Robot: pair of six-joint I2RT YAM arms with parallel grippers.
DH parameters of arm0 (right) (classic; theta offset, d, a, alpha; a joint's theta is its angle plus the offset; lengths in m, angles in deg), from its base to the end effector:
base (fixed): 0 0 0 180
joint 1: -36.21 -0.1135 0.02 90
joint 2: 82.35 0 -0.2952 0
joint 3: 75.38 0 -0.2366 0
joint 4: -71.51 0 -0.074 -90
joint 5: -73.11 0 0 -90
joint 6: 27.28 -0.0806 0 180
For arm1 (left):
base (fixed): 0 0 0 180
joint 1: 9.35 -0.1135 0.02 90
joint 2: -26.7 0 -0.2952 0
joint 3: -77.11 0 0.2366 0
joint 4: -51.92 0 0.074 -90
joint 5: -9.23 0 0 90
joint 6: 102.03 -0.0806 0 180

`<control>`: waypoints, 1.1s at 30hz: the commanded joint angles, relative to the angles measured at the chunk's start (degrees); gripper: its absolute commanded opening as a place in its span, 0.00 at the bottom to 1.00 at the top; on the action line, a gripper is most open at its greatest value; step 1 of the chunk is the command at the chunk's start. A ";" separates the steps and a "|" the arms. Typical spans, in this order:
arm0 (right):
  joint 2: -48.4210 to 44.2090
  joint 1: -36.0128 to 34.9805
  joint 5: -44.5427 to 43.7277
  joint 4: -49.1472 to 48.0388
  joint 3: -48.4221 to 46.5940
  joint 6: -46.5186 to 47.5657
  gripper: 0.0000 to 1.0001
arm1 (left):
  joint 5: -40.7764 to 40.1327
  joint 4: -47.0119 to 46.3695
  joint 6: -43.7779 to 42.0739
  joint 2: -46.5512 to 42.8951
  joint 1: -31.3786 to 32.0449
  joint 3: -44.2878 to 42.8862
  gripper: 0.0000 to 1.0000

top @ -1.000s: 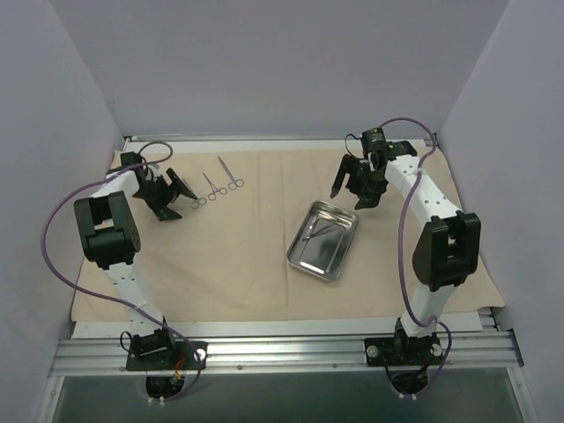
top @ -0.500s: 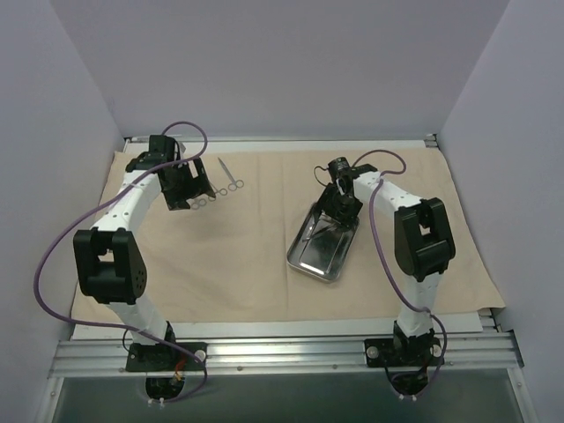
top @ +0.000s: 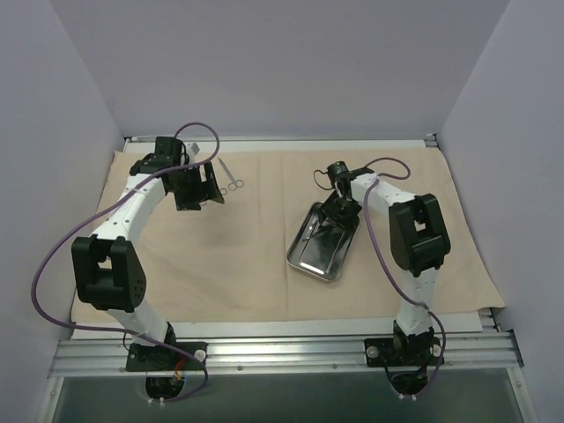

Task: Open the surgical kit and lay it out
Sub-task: Pick up the medical item from the container, then place the medical item in the surgical kit.

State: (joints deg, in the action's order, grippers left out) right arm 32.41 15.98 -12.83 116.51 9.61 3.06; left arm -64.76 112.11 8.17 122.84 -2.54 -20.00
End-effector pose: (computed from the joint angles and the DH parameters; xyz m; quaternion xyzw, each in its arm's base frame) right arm 0.4035 0.1548 0.1620 0.3217 0.9207 0.1667 0.1453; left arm 0.3604 -0.0654 0.2809 -0.0746 0.9525 -0.1919 0.2242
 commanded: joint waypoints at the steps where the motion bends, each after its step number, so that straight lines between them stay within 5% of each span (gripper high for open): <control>1: 2.14 0.01 -1.07 1.25 2.26 -2.04 0.41 | 4.99 -3.57 -1.84 -2.88 0.66 -0.20 0.84; 8: -1.20 -0.07 1.39 -2.27 6.31 0.24 0.01 | 13.78 -6.64 -2.45 -2.19 1.80 -0.73 0.96; 16: -13.82 1.15 4.11 -3.14 6.65 17.35 0.00 | 33.09 -17.42 2.72 -2.80 4.00 0.58 0.96; 19: -22.09 2.91 18.04 -14.01 12.53 25.78 0.00 | 39.77 -25.15 8.43 -3.41 6.28 2.78 0.95; 20: -23.43 3.18 28.27 -20.05 13.77 27.39 0.00 | 40.06 -26.32 9.84 -3.76 8.38 3.30 0.95; 24: -27.56 1.43 46.08 -27.84 14.40 33.63 0.00 | 40.15 -34.84 14.67 -6.31 13.49 7.17 0.95; 33: -31.35 -0.51 56.67 -32.50 10.97 32.86 0.00 | 36.38 -44.09 18.73 -11.84 19.99 13.06 0.90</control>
State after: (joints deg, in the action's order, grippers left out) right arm 3.36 15.33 36.59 88.12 22.59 35.37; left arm -28.02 74.19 25.99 114.49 16.41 -7.36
